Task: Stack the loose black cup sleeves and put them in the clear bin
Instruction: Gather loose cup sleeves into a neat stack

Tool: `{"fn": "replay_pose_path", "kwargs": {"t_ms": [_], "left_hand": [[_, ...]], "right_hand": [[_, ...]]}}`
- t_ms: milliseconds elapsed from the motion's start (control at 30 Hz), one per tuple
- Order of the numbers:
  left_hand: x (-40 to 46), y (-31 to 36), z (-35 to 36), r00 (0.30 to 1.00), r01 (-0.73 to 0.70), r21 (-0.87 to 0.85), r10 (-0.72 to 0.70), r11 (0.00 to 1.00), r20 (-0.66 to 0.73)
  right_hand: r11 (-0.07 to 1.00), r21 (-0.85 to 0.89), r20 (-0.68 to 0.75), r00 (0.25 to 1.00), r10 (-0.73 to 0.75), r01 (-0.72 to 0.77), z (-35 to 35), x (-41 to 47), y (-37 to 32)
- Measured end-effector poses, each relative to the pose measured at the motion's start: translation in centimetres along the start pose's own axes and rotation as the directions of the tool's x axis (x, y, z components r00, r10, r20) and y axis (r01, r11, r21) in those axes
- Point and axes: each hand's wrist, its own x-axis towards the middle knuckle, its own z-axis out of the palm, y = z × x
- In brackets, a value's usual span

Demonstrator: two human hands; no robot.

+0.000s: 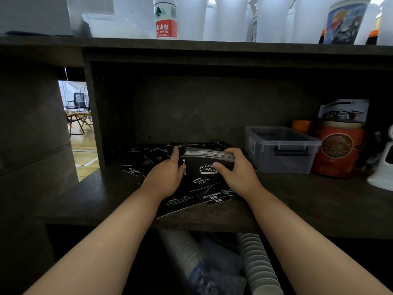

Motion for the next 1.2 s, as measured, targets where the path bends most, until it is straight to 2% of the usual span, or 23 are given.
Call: {"fn": "replay_pose_path", "kwargs": {"t_ms": [100, 333, 367, 433, 500, 533, 567, 600, 667, 733, 800, 900, 1067, 1133, 1200], "left_hand": [[0.3, -0.4, 0.2, 0.998, -0.03, -0.093, 0.035, 0.995, 0.054], [0.5, -0.7, 0.5, 0.995, -0.013, -0.173, 0.031, 0.985, 0.098], [0.5, -0.7, 0.5, 0.998, -0.013, -0.194, 0.026, 0.981, 0.061], [0.4, -0.9, 0.0, 0.988, 0.032, -0.239, -0.067, 0.97, -0.14], [0.2, -1.1, -0.9, 0.887, 0.224, -0.347, -0.338, 0.911, -0.315], [0.1, -1.4, -1.3, 0.832, 0.334, -0.38, -0.459, 0.863, -0.311], [0.1, -1.5, -1.7, 0.815, 0.424, -0.355, -0.522, 0.833, -0.252], [0.0, -1.3, -1.9, 0.831, 0.469, -0.285, -0.527, 0.836, -0.179], [-0.3, -0.8, -2.1, 0.902, 0.406, -0.161, -0.423, 0.899, -0.083], [-0.5, -0.3, -1.8, 0.943, 0.332, -0.072, -0.332, 0.94, 0.009], [-0.4, -0.4, -1.3, 0.934, 0.337, 0.045, -0.34, 0.94, 0.106], [-0.4, -0.6, -0.9, 0.917, 0.383, 0.099, -0.391, 0.919, 0.083], [-0.1, -1.7, -0.7, 0.889, 0.456, -0.023, -0.456, 0.89, -0.022], [0.1, -2.3, -0.6, 0.88, 0.454, -0.178, -0.47, 0.873, -0.061], [0.2, -2.4, -0.9, 0.859, 0.407, -0.434, -0.498, 0.804, -0.118]], "right_hand": [[1.0, -0.004, 0.039, 0.999, -0.028, 0.028, 0.1, -0.2, -0.2], [1.0, 0.017, 0.052, 0.999, 0.013, -0.014, 0.0, -0.1, -0.2], [0.999, 0.029, 0.05, 0.999, 0.018, -0.02, 0.0, 0.0, -0.2], [0.999, 0.046, 0.042, 0.999, 0.021, -0.023, 0.0, 0.0, -0.2], [0.999, 0.043, 0.024, 1.0, 0.018, -0.019, 0.0, 0.0, -0.2], [0.999, 0.04, 0.003, 1.0, 0.019, -0.019, 0.0, 0.0, -0.2], [0.999, 0.04, -0.026, 0.999, 0.021, -0.02, -0.1, 0.0, -0.3], [0.999, 0.045, -0.063, 0.998, 0.027, -0.025, -0.3, 0.0, -0.3], [0.996, 0.078, -0.149, 0.987, 0.058, -0.047, -0.6, -0.1, -0.4], [0.991, 0.113, -0.201, 0.975, 0.096, -0.074, -0.9, 0.0, -0.3], [0.991, 0.1, -0.166, 0.981, 0.103, -0.087, -0.9, 0.0, -0.2], [0.993, 0.053, -0.047, 0.993, 0.106, -0.104, -0.4, 0.0, -0.1], [0.993, 0.053, -0.028, 0.994, 0.11, -0.108, -0.4, 0.1, -0.2], [0.993, 0.055, -0.025, 0.994, 0.11, -0.108, -0.4, 0.0, -0.3], [0.993, 0.06, -0.024, 0.994, 0.107, -0.106, -0.4, 0.0, -0.3]]}}
